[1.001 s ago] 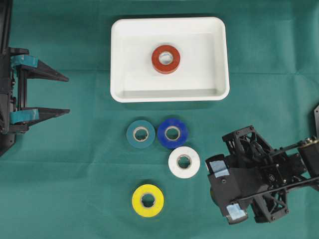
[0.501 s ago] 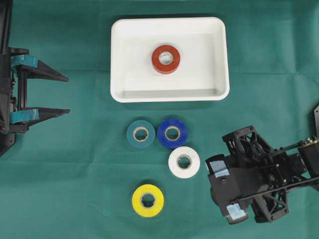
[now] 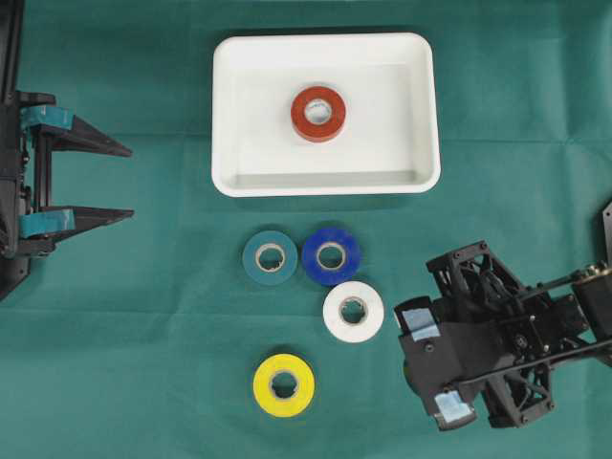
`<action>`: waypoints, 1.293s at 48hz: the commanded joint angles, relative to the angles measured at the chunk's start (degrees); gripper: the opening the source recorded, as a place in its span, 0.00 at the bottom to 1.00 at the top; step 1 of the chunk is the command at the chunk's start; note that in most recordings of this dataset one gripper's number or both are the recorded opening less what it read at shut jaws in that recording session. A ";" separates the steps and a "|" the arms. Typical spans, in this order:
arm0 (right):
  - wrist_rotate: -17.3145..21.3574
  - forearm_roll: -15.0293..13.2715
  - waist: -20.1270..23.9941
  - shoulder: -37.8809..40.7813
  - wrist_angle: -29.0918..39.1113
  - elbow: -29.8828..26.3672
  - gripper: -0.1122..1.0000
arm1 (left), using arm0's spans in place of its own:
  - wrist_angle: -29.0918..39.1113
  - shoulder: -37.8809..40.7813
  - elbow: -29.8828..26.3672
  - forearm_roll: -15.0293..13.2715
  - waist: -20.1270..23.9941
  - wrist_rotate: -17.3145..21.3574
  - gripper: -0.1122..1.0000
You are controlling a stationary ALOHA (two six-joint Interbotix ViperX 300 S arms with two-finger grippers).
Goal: Pick up the tape from a random location and place it into the white case.
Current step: 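Lift the black tape and carry it over the white tray's right side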
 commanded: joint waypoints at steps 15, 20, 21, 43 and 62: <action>0.09 -1.76 -2.46 -1.32 0.09 -1.58 0.33 | -0.53 0.44 -0.97 -0.09 -0.09 -0.09 0.85; -0.26 -2.11 -4.04 -1.32 0.26 -1.58 0.33 | -0.53 0.44 -0.97 -0.09 -0.09 -0.09 0.85; -0.35 -2.20 -4.39 -1.32 0.26 -1.58 0.33 | -0.53 0.44 -0.97 -0.09 -0.09 -0.09 0.85; -0.88 -3.96 -16.70 -1.23 0.26 -0.97 0.33 | -0.53 0.44 -0.97 -0.09 -0.09 -0.18 0.85; -0.97 -7.03 -27.07 -0.35 0.09 -0.97 0.33 | -0.53 0.44 -1.05 -0.09 -0.09 -0.18 0.85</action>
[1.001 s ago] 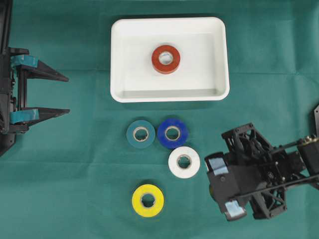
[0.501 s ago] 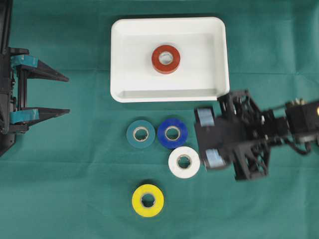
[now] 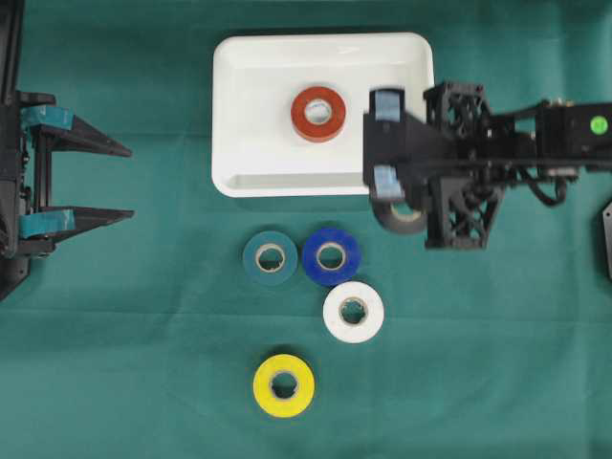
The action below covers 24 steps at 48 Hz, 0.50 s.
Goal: Pick up the tape from a random location and place it into the white case.
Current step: 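Lift the black tape and carry it over the white tray's right side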
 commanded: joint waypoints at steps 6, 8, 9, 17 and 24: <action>-0.18 -0.53 -5.45 0.26 -0.53 -1.23 0.33 | -0.62 0.35 -1.05 -0.09 -0.09 -0.09 0.85; -0.26 -0.62 -6.59 0.53 -0.79 -1.32 0.33 | -0.62 0.35 -1.05 -0.09 -0.09 -0.09 0.85; -0.44 -0.62 -7.12 0.62 -0.97 -1.32 0.33 | -0.62 0.26 -1.05 -0.09 -0.09 -0.09 0.85; -1.76 -0.62 -11.51 1.49 -2.81 -1.41 0.33 | -0.88 0.35 -1.05 -0.09 -0.09 -0.09 0.85; -2.11 -0.62 -14.68 2.02 -4.22 -1.58 0.33 | -0.88 0.35 -1.05 -0.09 -0.09 -0.09 0.85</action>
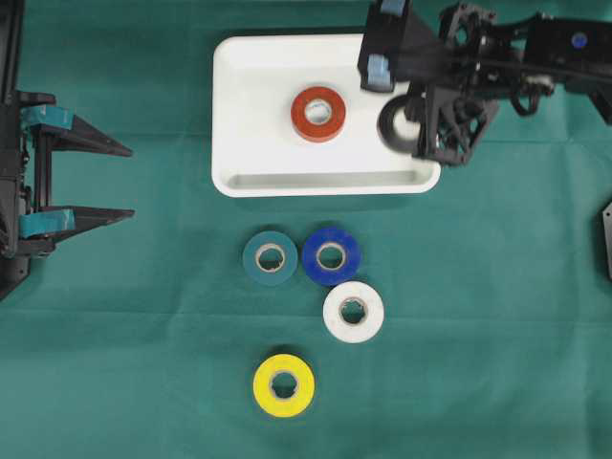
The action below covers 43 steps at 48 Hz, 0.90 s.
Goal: Pick up the tape from a random location and place it into the white case.
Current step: 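Lift the black tape and carry it over the white tray's right side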
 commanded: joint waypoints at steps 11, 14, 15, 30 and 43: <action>-0.26 -0.18 -5.19 0.62 -2.46 -2.11 0.33 | -0.53 0.35 -1.05 -0.18 -0.09 -0.09 0.85; -0.26 -0.18 -5.71 0.88 -2.64 -2.29 0.33 | -0.53 0.35 -1.14 -0.09 -0.09 -0.09 0.85; -0.26 -0.18 -5.80 0.97 -2.72 -2.29 0.33 | -0.53 0.35 -1.05 -0.09 -0.09 -0.09 0.85; -0.35 -0.18 -6.06 1.41 -3.52 -2.55 0.33 | -0.53 0.26 -1.14 -0.09 -0.09 -0.09 0.85; -0.35 -0.18 -6.06 3.08 -4.57 -4.22 0.33 | -0.53 0.35 -1.23 -0.09 -0.09 -0.09 0.85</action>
